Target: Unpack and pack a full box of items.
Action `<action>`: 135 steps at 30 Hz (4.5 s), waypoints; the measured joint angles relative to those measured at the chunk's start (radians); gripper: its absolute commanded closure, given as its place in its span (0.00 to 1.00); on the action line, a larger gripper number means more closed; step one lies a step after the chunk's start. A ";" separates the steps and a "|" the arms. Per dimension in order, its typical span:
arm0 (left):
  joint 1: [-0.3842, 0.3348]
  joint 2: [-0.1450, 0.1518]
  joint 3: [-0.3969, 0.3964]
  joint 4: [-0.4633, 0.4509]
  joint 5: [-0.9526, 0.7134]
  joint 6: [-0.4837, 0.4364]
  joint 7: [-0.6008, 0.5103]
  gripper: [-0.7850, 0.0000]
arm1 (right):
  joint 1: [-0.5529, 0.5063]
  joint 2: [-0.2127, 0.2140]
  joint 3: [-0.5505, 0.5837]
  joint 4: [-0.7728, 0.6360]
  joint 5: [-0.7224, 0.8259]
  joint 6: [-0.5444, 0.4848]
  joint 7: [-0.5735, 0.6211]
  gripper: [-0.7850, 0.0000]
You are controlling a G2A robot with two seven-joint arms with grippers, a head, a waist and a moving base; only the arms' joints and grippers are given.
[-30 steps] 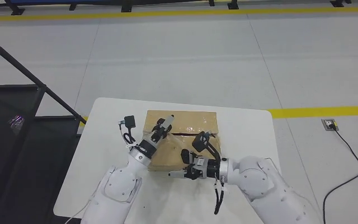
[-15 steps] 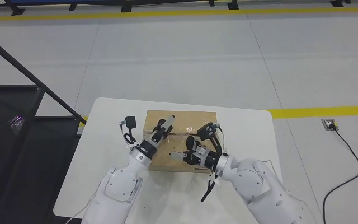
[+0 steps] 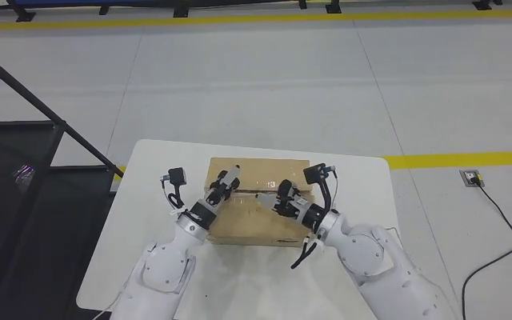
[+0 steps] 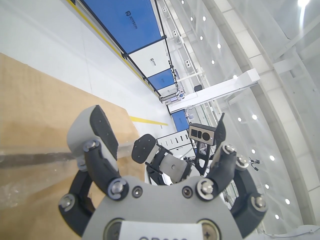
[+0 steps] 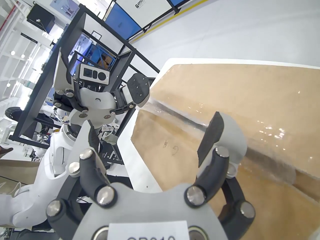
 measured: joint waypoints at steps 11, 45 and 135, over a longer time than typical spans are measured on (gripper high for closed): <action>0.047 0.009 -0.056 -0.044 -0.049 -0.011 -0.026 0.00 | 0.056 -0.014 0.001 0.072 0.029 0.048 0.010 0.00; 0.191 0.046 -0.344 0.047 -0.197 -0.081 -0.054 0.00 | 0.203 -0.036 0.002 0.327 0.389 -0.014 0.313 0.00; 0.168 0.069 -0.292 0.204 -0.490 -0.102 -0.258 0.00 | 0.563 -0.253 -0.186 1.013 0.753 -0.200 0.628 0.00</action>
